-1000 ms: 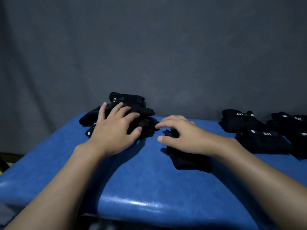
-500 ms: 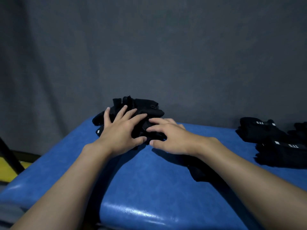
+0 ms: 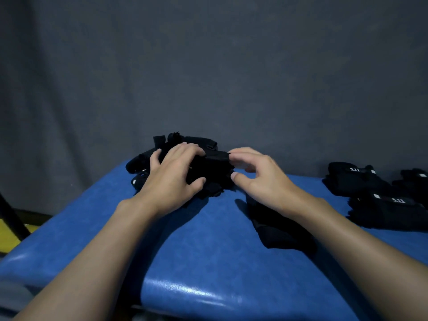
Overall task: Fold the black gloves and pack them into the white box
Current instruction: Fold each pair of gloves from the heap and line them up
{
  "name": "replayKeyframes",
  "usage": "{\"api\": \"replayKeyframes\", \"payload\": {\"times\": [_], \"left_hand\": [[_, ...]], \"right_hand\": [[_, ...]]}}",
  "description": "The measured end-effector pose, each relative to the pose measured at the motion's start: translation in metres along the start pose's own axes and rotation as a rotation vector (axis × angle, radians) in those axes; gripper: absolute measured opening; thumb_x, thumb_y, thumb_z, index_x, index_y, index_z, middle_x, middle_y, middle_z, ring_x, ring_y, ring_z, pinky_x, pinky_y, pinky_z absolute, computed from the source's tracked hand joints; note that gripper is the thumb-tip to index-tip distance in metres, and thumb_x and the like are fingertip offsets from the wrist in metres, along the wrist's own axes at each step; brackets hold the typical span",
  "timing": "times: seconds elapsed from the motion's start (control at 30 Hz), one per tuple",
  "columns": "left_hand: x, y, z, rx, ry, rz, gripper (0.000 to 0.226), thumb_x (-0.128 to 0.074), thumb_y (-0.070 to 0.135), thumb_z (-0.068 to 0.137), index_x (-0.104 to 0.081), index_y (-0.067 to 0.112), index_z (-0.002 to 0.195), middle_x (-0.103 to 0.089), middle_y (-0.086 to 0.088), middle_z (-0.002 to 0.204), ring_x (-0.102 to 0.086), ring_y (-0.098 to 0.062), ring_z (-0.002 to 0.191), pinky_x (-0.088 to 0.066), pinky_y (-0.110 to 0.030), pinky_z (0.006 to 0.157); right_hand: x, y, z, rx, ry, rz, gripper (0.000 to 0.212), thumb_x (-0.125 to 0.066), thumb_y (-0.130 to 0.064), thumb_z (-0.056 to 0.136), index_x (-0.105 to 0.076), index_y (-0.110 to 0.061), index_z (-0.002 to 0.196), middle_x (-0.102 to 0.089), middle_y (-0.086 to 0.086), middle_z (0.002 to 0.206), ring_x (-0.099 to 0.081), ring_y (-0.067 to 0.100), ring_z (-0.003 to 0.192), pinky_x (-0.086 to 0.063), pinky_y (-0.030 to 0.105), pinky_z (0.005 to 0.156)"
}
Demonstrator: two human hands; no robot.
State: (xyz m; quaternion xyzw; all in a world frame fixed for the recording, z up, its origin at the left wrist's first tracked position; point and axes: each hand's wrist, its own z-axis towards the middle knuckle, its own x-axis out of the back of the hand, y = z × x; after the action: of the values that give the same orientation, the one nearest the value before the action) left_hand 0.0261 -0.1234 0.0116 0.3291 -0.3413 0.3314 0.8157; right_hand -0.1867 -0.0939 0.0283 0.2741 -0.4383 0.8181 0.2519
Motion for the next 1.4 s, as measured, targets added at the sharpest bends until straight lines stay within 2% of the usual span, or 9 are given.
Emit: {"api": "replayKeyframes", "payload": {"times": [0.2,0.37,0.53,0.63,0.83,1.07,1.13,1.23,1.4], "left_hand": [[-0.005,0.009,-0.001,-0.038,0.031,-0.063,0.025,-0.070,0.025,0.087,-0.050,0.031,0.102,-0.055,0.022,0.099,-0.046,0.002,0.101,-0.016,-0.046,0.120],[-0.006,0.016,0.001,-0.128,0.122,-0.159,0.024,-0.066,0.020,0.090,-0.062,0.027,0.112,-0.060,0.020,0.112,-0.054,0.001,0.107,-0.030,-0.049,0.113],[-0.010,0.032,-0.001,-0.205,0.180,-0.280,0.021,-0.067,0.010,0.090,-0.068,0.018,0.109,-0.064,0.015,0.107,-0.059,-0.002,0.102,-0.045,-0.028,0.095],[-0.008,0.042,-0.005,-0.194,0.197,-0.345,0.021,-0.067,0.004,0.090,-0.069,0.014,0.108,-0.066,0.011,0.102,-0.061,-0.002,0.099,-0.044,-0.015,0.087],[-0.007,0.050,-0.007,-0.029,0.239,-0.502,0.034,-0.070,0.013,0.090,-0.061,0.022,0.121,-0.064,0.009,0.092,-0.061,-0.008,0.085,-0.046,-0.012,0.077],[-0.006,0.057,-0.008,-0.046,0.188,-0.597,0.006,-0.070,0.020,0.091,-0.070,0.025,0.089,-0.067,0.010,0.081,-0.062,-0.007,0.070,-0.049,-0.018,0.065],[-0.006,0.057,-0.009,-0.042,0.161,-0.668,0.020,-0.060,0.035,0.095,-0.072,0.021,0.089,-0.069,0.007,0.081,-0.065,-0.012,0.073,-0.053,-0.024,0.069],[-0.010,0.054,-0.009,-0.006,0.109,-0.674,0.035,-0.046,0.043,0.097,-0.072,0.022,0.092,-0.069,0.008,0.081,-0.065,-0.009,0.078,-0.052,-0.023,0.073],[-0.027,0.046,-0.007,-0.019,-0.016,-0.478,0.018,-0.053,0.027,0.101,-0.070,0.025,0.104,-0.064,0.011,0.101,-0.062,-0.008,0.099,-0.050,-0.031,0.089]], "right_hand": [[0.013,0.004,-0.014,-0.003,0.068,0.029,0.032,-0.064,-0.007,0.088,-0.067,-0.014,0.120,-0.059,-0.011,0.125,-0.058,-0.005,0.107,-0.043,0.010,0.092],[0.022,0.009,-0.022,-0.076,0.129,0.047,0.036,-0.068,-0.013,0.087,-0.063,-0.019,0.122,-0.058,-0.018,0.121,-0.059,-0.001,0.110,-0.048,0.028,0.100],[0.025,0.013,-0.024,-0.139,0.230,0.141,0.043,-0.077,-0.014,0.080,-0.049,-0.025,0.110,-0.061,-0.010,0.113,-0.062,0.004,0.099,-0.049,0.022,0.087],[0.026,0.015,-0.024,-0.103,0.189,0.117,0.030,-0.073,-0.009,0.083,-0.061,-0.026,0.103,-0.067,-0.010,0.099,-0.063,0.004,0.090,-0.046,0.019,0.082],[0.028,0.019,-0.025,-0.113,0.220,0.097,0.014,-0.065,-0.009,0.089,-0.068,-0.021,0.085,-0.069,-0.008,0.085,-0.064,0.006,0.083,-0.050,0.023,0.079],[0.038,0.016,-0.026,-0.126,0.252,0.026,0.012,-0.066,-0.013,0.089,-0.071,-0.023,0.087,-0.046,-0.002,0.060,-0.041,0.006,0.055,-0.036,0.016,0.057],[0.040,0.015,-0.028,-0.140,0.256,0.040,0.013,-0.066,-0.013,0.091,-0.072,-0.025,0.089,-0.048,0.000,0.055,-0.043,0.008,0.051,-0.038,0.016,0.054],[0.043,0.014,-0.034,-0.158,0.268,0.051,0.015,-0.066,-0.011,0.090,-0.073,-0.024,0.095,-0.064,0.003,0.061,-0.055,0.012,0.056,-0.043,0.014,0.058],[0.048,0.022,-0.049,-0.209,0.237,0.054,0.030,-0.060,-0.003,0.087,-0.071,-0.028,0.098,-0.069,-0.015,0.094,-0.061,-0.006,0.078,-0.042,0.006,0.070]]}}
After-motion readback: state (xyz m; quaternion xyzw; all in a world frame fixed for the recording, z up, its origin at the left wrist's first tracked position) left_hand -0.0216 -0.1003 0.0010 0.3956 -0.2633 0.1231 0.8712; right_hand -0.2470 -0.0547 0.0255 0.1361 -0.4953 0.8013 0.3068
